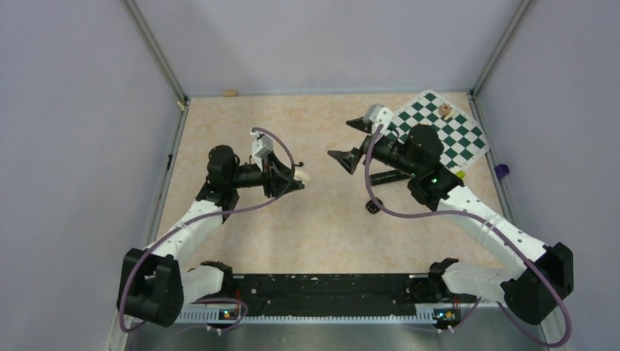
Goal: Insert the wireless bluetooth earbuds into the charging case
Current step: Close the charging case, then place the charging case at the center of the board, then pick up the charging case at the center of the board.
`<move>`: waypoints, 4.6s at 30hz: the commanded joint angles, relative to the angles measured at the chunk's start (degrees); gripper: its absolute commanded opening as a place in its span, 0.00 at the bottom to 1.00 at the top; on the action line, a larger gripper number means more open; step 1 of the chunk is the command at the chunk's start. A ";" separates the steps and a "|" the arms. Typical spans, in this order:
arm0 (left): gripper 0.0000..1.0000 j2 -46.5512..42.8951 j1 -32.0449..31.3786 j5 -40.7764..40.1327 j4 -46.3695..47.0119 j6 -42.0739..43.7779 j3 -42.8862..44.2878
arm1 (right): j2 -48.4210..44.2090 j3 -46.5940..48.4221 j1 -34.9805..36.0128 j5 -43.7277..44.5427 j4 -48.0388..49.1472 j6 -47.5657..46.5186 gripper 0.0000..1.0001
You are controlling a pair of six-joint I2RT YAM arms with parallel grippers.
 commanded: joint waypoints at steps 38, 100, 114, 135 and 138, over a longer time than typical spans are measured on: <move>0.07 65.23 -13.44 -40.78 -30.14 -9.65 60.94 | -10.77 -19.53 -14.11 25.63 12.91 -21.94 0.99; 0.99 -0.24 9.86 -30.81 -25.90 11.56 13.60 | 19.39 -17.60 11.97 40.69 2.32 -42.20 0.84; 0.99 -4.38 10.30 -26.00 -21.30 11.01 9.09 | 11.43 -1.14 -5.67 9.62 -36.40 -23.92 0.77; 0.99 -4.40 9.94 -25.47 -21.48 12.28 7.57 | 27.28 -0.23 -21.31 -2.76 -44.00 -21.42 0.65; 0.99 -3.98 9.87 -24.97 -21.22 12.29 7.43 | 27.70 -0.42 -21.33 -3.32 -42.16 -19.81 0.65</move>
